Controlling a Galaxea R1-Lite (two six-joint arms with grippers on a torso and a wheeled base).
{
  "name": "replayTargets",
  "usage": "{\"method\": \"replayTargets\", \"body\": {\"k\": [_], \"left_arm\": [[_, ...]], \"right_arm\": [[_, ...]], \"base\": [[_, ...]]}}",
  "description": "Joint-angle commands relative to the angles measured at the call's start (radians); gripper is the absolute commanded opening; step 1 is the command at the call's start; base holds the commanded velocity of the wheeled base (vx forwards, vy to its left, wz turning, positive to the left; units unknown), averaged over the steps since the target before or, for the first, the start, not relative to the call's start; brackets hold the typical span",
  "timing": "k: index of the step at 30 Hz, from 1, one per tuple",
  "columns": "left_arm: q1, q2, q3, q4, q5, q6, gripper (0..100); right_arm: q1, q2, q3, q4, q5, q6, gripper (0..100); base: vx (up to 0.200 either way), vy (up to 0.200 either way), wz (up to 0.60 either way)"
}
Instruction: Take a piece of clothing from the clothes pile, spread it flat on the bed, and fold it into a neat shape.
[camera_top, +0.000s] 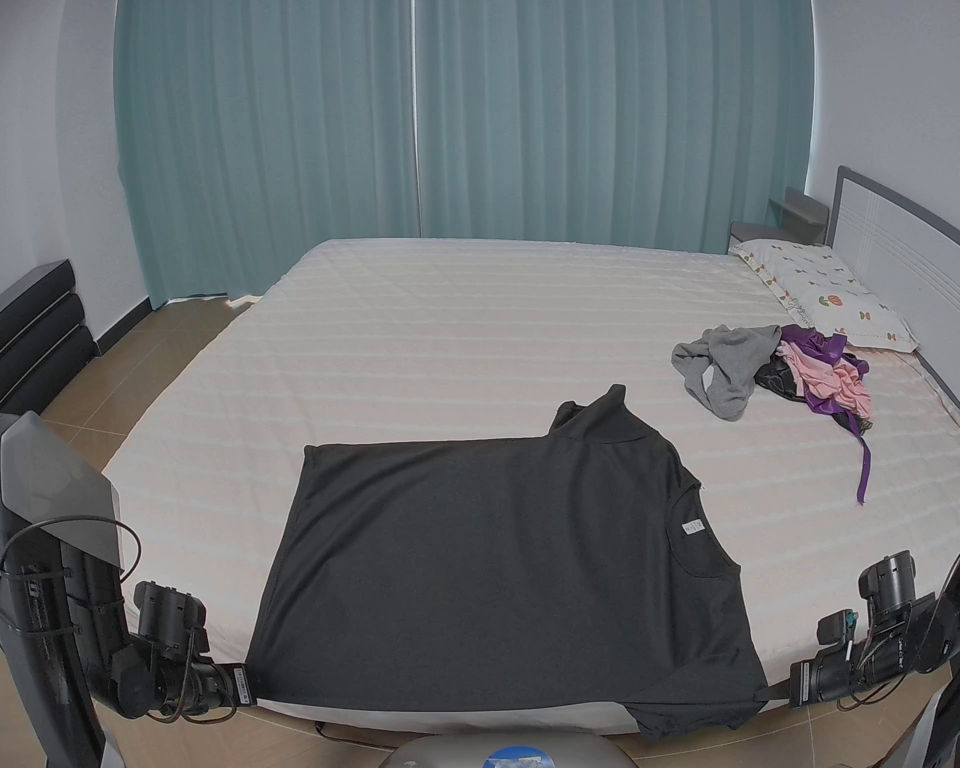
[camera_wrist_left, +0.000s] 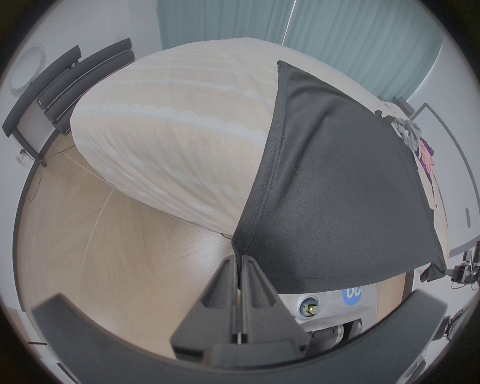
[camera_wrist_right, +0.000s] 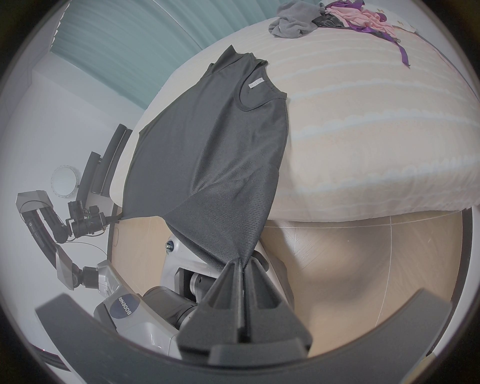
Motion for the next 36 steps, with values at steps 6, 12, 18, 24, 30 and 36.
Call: {"method": "replayTargets", "body": {"k": [6, 12, 18, 24, 30, 36], "left_arm": [[0.001, -0.1, 0.005, 0.021, 0.0, 0.0, 0], [0.001, -0.108, -0.031, -0.112, 0.009, -0.072, 0], [0.003, -0.112, -0.131, -0.132, 0.012, -0.155, 0], [0.003, -0.114, -0.209, -0.115, 0.014, -0.179, 0], [0.001, -0.154, -0.295, -0.01, 0.012, -0.181, 0], [0.001, -0.2, -0.393, 0.135, 0.014, -0.192, 0]], "right_arm": [[-0.002, -0.081, 0.005, 0.008, 0.005, -0.007, 0], [-0.026, -0.098, -0.111, 0.009, 0.004, 0.055, 0], [-0.023, -0.09, -0.2, 0.012, 0.002, 0.102, 0], [-0.017, -0.08, -0.263, 0.021, 0.002, 0.105, 0], [-0.014, -0.044, -0.315, 0.023, 0.001, 0.107, 0], [-0.012, 0.012, -0.37, 0.021, 0.001, 0.127, 0]], "base": [[0.0, 0.0, 0.0], [0.0, 0.0, 0.0], [0.0, 0.0, 0.0], [0.0, 0.0, 0.0], [0.0, 0.0, 0.0], [0.0, 0.0, 0.0]]}}
